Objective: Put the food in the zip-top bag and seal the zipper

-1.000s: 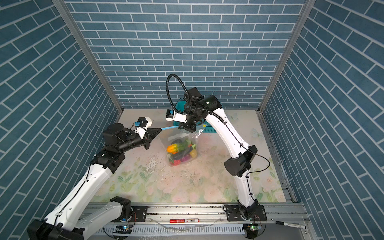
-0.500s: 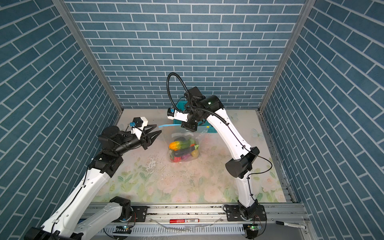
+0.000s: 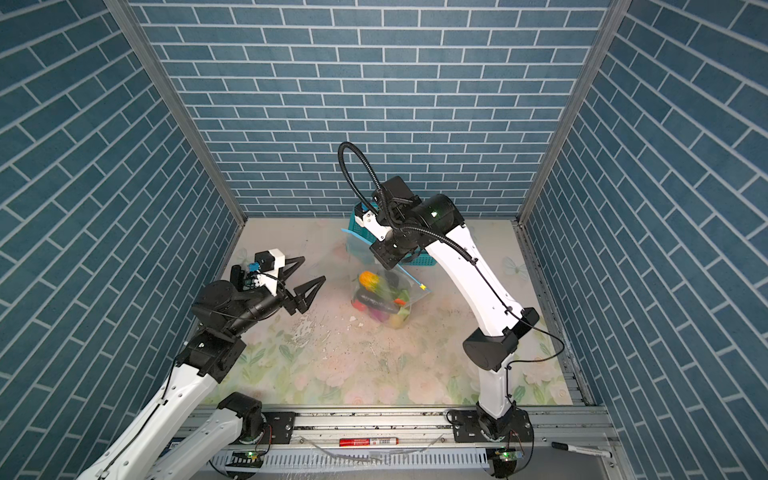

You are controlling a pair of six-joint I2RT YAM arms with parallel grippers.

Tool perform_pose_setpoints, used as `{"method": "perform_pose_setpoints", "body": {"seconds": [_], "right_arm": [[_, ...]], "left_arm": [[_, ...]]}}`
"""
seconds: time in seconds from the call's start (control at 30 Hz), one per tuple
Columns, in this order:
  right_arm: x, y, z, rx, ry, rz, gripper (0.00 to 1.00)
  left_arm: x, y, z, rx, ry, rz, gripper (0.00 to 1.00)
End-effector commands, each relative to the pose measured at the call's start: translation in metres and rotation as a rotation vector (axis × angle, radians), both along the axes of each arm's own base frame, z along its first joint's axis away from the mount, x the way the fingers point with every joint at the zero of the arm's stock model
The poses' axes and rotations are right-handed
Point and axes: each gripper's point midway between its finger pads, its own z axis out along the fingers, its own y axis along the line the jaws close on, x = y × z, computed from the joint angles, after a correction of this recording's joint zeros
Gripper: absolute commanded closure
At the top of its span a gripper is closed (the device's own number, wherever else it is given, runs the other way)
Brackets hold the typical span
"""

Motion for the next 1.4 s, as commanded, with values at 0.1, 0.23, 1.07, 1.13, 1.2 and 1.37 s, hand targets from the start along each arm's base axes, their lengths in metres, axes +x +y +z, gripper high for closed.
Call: {"method": "perform_pose_setpoints", "body": {"seconds": [0.1,0.23,1.07,1.13,1.2,1.37], "right_arm": [[-0.043,-0.02,0.022,0.171,0.195,-0.217,1.0],[-0.054,-0.021,0.039,0.293,0.268,-0.315,1.0],[-0.084,0.172,0.06,0.968,0.855,-0.478,1.0],[-0.085,0.181,0.057,0.997,0.868,-0.51,1.0],[-0.087,0.192,0.048,1.021,0.918,-0.541,1.0],[-0.079,0.188,-0.005,1.052,1.05,-0.648,1.0]], "left_arm": [[0.007,0.025,0.005,-0.069,0.033,0.162,0.01],[0.013,0.035,0.002,-0.069,0.088,0.23,0.01],[0.04,0.112,-0.042,0.021,0.256,0.665,0.01],[0.039,0.124,-0.041,0.03,0.255,0.712,0.01],[0.041,0.137,-0.043,0.031,0.266,0.759,0.01],[0.042,0.149,-0.045,0.064,0.273,0.806,0.01]]}}
